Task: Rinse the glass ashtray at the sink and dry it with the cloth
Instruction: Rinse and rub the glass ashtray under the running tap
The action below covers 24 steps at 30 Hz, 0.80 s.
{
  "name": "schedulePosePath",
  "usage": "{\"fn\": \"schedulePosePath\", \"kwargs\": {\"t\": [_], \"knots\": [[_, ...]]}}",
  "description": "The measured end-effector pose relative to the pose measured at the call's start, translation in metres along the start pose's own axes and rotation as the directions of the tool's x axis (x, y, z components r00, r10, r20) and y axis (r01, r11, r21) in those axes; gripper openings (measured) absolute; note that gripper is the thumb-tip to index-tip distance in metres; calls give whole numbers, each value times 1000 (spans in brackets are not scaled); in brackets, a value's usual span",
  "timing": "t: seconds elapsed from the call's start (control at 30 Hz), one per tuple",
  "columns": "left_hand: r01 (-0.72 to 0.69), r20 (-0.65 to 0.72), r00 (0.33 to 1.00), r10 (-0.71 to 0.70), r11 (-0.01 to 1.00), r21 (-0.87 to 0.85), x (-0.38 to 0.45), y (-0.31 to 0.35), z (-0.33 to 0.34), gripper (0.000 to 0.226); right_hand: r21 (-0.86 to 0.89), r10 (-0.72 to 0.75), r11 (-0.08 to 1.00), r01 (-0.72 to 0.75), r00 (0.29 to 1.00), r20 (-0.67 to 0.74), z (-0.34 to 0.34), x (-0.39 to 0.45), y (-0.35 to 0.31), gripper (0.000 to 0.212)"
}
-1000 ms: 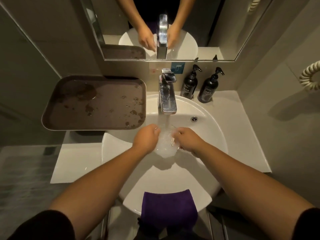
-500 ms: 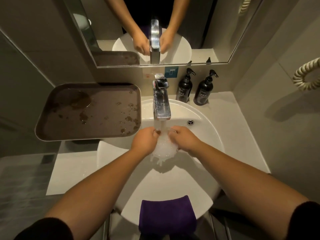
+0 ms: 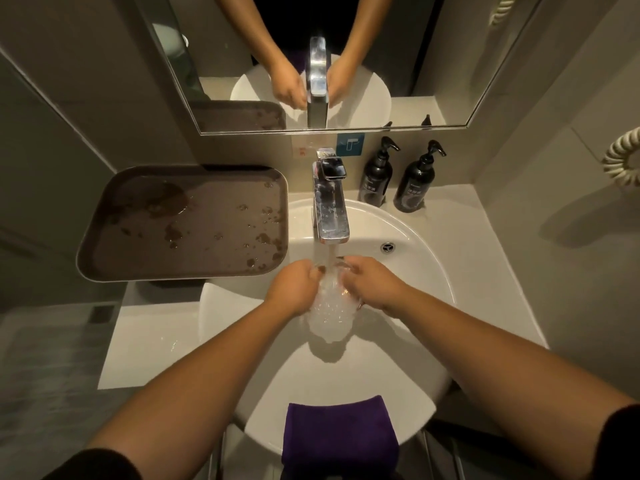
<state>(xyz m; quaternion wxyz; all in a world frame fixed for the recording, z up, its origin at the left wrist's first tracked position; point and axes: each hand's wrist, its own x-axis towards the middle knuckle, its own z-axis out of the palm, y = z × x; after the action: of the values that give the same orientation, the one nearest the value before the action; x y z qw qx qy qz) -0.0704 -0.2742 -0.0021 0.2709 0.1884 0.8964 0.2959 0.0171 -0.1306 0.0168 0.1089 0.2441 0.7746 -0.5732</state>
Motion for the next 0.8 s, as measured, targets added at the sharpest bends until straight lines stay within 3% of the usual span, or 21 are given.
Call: {"fn": "schedulePosePath", "kwargs": {"t": [0.07,0.17,0.23,0.33,0.43,0.5,0.53,0.6,0.67,0.73,0.8], "knots": [[-1,-173,984,-33,981,-194,-7,-1,15,29,176,27,984,6,982,-186,12,1,4,24],[38,-137,985,-105,908,-417,-16,0,25,29,259,119,965,-43,951,-285,25,-4,12,32],[52,-26,997,-66,932,-358,-13,-3,19,33,194,96,980,-55,974,-207,20,-5,15,35],[47,109,993,-37,995,-92,-5,-6,7,28,22,64,998,-64,997,39,1,-4,8,39],[68,85,994,-66,997,-21,-4,1,4,42,-82,35,996,-26,993,112,-11,3,-2,32],[46,-64,997,-52,995,-91,-8,6,10,35,-34,-11,999,10,1000,-25,-7,8,-3,28],[37,-129,990,-65,976,-214,-10,7,16,29,33,-2,999,6,990,-138,-2,11,0,25],[66,-131,980,-152,860,-505,-19,12,23,23,223,89,975,-18,946,-311,13,12,6,23],[101,-59,983,-174,780,-617,-21,16,25,38,274,144,961,-45,924,-355,23,9,11,29],[97,-9,993,-118,852,-514,-14,10,18,20,230,120,971,-59,958,-261,18,5,12,34],[118,79,992,-97,937,-329,-8,2,10,21,113,67,992,-60,996,-64,6,4,6,32]]}}
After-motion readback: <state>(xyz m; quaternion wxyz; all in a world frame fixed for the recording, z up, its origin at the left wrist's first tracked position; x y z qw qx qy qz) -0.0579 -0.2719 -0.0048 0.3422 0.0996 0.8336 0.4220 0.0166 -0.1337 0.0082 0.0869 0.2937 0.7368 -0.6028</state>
